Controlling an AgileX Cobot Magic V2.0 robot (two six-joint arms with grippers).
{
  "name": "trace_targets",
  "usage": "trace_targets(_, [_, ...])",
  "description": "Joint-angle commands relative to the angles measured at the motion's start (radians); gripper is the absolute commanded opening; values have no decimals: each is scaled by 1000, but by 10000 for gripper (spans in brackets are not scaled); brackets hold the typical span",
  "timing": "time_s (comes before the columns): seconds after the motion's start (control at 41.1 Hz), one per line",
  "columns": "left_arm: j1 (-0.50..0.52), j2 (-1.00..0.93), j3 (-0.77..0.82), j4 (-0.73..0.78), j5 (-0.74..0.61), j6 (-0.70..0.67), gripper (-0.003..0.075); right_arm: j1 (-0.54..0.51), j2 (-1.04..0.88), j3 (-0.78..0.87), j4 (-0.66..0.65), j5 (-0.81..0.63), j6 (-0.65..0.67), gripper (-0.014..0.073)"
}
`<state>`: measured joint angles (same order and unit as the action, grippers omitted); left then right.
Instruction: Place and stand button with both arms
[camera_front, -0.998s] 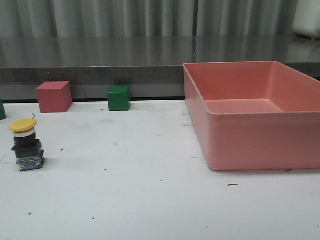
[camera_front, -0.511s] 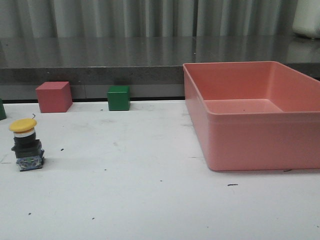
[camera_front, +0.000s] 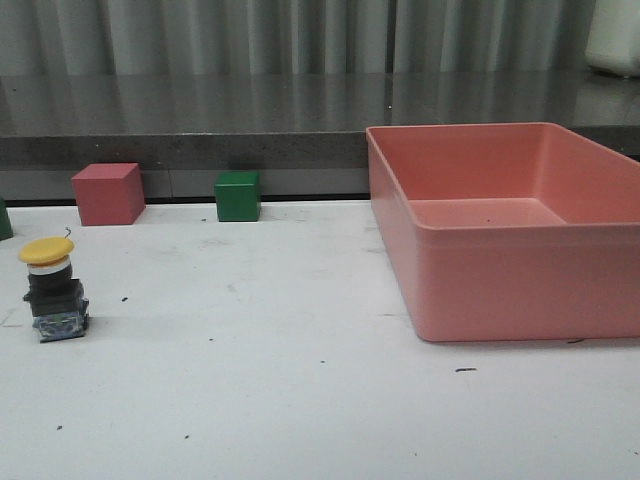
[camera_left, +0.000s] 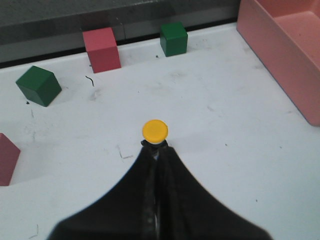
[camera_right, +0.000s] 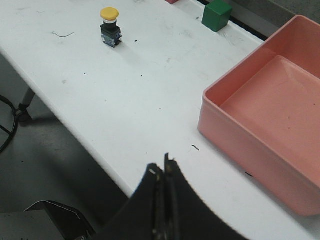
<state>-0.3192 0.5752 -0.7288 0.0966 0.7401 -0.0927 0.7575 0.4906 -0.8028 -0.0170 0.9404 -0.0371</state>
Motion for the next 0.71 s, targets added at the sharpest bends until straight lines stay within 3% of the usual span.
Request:
trace_targets(0.0, [51, -77, 57, 4, -157, -9, -20, -3, 4, -24, -13, -62, -7, -117])
trace_targets(0.219, [189, -326, 419, -72, -531, -9, -20, -3, 4, -24, -13, -62, -7, -117])
trace_targets(0.487, [245, -552, 713, -131, -740, -9, -20, -3, 4, -24, -13, -62, -7, -117])
trace_targets(0.681, [246, -603, 752, -117, -788, -9, -20, -3, 4, -24, -13, -62, -7, -117])
